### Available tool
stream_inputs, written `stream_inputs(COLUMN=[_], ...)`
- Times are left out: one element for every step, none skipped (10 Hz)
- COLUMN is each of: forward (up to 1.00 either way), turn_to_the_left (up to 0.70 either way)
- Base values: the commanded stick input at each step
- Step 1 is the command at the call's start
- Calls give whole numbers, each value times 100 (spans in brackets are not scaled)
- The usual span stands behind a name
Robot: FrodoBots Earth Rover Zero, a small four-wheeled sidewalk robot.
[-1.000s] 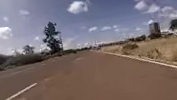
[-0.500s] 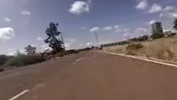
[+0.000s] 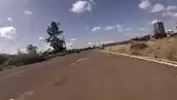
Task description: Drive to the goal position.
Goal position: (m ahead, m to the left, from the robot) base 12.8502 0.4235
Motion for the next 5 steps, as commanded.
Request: stream_inputs(forward=[100,100,100,100,100], turn_to_the_left=[2,2,2,2,2])
